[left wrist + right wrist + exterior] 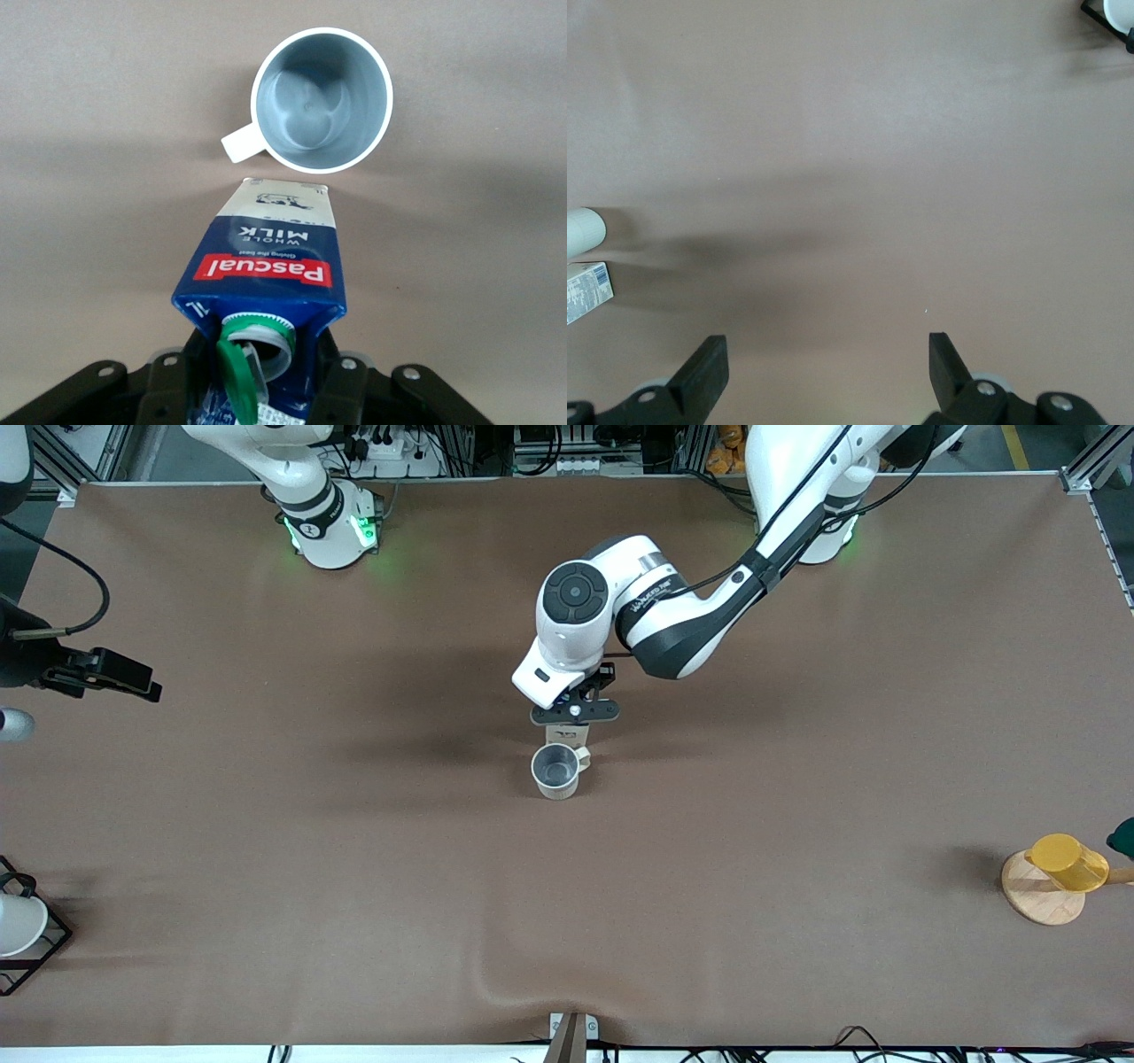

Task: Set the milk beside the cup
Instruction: 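Carry the milk carton with the left gripper beside the white mug, then lower the carton next to the mug and open the left gripper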

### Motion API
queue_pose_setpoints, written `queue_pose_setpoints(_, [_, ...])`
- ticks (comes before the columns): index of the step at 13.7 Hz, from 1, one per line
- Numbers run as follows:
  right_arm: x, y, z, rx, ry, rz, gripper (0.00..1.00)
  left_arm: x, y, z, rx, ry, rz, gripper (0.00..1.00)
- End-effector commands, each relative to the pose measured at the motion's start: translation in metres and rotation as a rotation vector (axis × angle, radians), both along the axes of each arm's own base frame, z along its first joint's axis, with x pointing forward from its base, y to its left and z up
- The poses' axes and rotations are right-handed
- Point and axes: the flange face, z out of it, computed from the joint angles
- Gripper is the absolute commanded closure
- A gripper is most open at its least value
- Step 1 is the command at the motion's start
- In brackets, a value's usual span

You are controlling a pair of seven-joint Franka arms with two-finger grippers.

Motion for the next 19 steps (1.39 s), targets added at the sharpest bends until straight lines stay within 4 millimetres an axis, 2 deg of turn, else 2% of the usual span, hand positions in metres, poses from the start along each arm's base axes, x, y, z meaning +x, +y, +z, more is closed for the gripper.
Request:
queue_pose_setpoints(1, [0.003,-0.002,0.007,0.003,-0.011,-0.003,0.00,-0.002,-0.010,-0.003,0.005,-0.024,-0.006,0.62])
queue_pose_setpoints(3, [0.003,-0.001,0.006,0.003,-0.010,-0.002,0.00,-0.004,-0.012,-0.005,0.010,-0.027,-0.019,0.48])
queue_pose_setpoints(4, [0.002,-0.002,0.007,0.002,-0.008,-0.003,0.00,-0.004,-0.012,-0.007,0.016,-0.033,-0.026,0.18])
queue_pose_setpoints(5, [0.002,-0.002,0.006,0.000,-0.005,-0.005,0.00,-0.003,-0.011,-0.007,0.027,-0.053,-0.040,0.00])
queue_pose_setpoints(7, [0.001,-0.003,0.007,-0.002,-0.007,-0.007,0.00,-0.006,-0.015,-0.002,0.035,-0.082,-0.056,0.00])
queue_pose_setpoints(8, [0.001,-0.005,0.007,-0.003,-0.007,-0.010,0.00,-0.006,-0.016,0.009,0.026,-0.097,-0.052,0.00])
queue_pose_setpoints(11, [0.001,-0.003,0.007,-0.001,-0.006,-0.013,0.00,0.000,-0.017,0.056,-0.020,-0.152,-0.031,0.00])
queue_pose_setpoints(13, [0.000,-0.006,0.009,-0.005,-0.011,-0.017,0.00,0.005,-0.004,0.094,-0.032,-0.196,-0.005,0.00])
queue_pose_setpoints(14, [-0.001,-0.010,0.011,-0.015,-0.020,-0.023,0.00,0.017,0.013,0.114,-0.031,-0.225,0.025,0.00])
queue_pose_setpoints(17, [-0.003,-0.010,0.024,-0.051,-0.065,-0.004,0.00,0.071,0.118,0.191,0.023,-0.315,0.185,0.00])
queue_pose_setpoints(19, [-0.004,-0.003,0.032,-0.048,-0.099,0.006,0.00,0.100,0.185,0.220,0.047,-0.333,0.265,0.00])
